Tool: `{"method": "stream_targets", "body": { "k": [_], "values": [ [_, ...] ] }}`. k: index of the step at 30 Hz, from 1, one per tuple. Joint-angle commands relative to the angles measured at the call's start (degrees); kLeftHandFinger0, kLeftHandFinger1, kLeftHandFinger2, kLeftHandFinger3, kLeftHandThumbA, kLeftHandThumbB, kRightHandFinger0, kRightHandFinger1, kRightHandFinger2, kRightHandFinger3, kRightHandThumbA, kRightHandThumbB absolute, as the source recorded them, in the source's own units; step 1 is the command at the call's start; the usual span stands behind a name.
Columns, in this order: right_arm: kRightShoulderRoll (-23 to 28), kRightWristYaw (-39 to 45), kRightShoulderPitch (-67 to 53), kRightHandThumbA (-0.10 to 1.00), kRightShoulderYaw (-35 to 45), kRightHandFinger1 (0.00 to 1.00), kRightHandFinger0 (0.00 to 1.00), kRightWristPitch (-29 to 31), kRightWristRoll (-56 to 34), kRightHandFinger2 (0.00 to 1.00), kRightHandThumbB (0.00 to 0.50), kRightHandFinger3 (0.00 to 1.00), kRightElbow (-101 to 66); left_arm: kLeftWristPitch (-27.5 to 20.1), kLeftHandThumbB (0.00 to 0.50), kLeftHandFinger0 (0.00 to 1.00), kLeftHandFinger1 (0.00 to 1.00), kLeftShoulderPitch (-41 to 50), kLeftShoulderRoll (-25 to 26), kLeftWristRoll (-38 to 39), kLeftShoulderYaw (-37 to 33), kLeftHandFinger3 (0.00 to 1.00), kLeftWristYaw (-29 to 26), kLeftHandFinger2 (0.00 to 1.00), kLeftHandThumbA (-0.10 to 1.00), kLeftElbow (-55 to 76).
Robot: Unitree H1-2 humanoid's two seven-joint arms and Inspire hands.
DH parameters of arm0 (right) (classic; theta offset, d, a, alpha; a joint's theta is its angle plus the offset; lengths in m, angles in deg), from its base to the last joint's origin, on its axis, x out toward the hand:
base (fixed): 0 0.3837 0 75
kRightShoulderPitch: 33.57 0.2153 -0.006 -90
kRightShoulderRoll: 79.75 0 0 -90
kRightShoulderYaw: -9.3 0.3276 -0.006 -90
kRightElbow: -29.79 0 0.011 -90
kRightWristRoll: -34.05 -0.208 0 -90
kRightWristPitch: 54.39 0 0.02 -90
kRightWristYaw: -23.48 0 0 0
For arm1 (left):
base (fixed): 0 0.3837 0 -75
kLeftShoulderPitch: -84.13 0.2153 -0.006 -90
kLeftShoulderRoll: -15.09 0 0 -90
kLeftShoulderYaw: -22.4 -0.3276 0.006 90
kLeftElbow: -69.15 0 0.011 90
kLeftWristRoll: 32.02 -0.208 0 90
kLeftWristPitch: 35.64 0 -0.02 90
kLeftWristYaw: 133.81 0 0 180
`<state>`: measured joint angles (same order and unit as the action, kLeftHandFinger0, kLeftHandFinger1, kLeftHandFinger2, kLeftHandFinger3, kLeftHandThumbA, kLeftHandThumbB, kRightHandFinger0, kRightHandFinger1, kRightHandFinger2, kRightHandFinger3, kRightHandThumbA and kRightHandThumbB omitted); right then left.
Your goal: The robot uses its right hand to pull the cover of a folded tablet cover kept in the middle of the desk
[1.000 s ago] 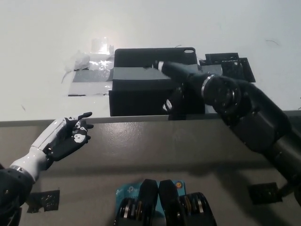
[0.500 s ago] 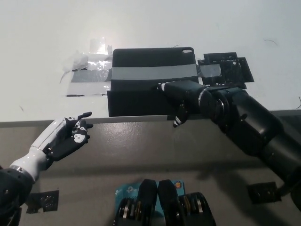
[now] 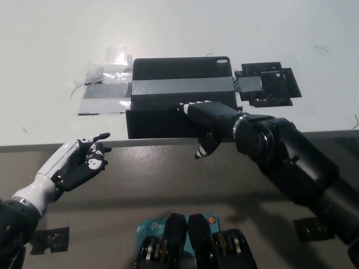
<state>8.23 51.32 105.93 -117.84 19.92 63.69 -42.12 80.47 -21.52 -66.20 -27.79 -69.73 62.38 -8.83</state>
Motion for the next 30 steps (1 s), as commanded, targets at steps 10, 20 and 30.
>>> {"method": "stream_targets", "body": {
  "k": [10, 20, 30],
  "values": [
    [-6.2, 15.6, -11.1, 1.0, 12.0, 0.87, 0.69, -11.2, 7.7, 0.94, 0.373, 1.0, -20.5, 0.8, 0.108, 0.75, 0.84, -1.9, 1.1, 0.2, 0.5, 1.0, 0.5, 0.95, 1.0, 1.7],
    [-7.7, 16.9, -18.6, 1.0, 17.7, 1.0, 1.0, -11.2, 7.8, 1.0, 0.319, 1.0, -20.7, 0.8, 0.122, 0.73, 0.82, -1.9, 1.1, 0.0, 0.5, 1.0, 0.6, 0.94, 1.0, 1.6],
    [-4.2, 15.6, -20.7, 1.0, 26.5, 0.84, 1.0, -11.2, -7.5, 0.85, 0.179, 0.96, -32.5, -0.1, 0.14, 0.71, 0.81, -1.6, 1.2, 0.2, 0.3, 1.0, 1.1, 0.93, 1.0, 0.3]
  ]
}}
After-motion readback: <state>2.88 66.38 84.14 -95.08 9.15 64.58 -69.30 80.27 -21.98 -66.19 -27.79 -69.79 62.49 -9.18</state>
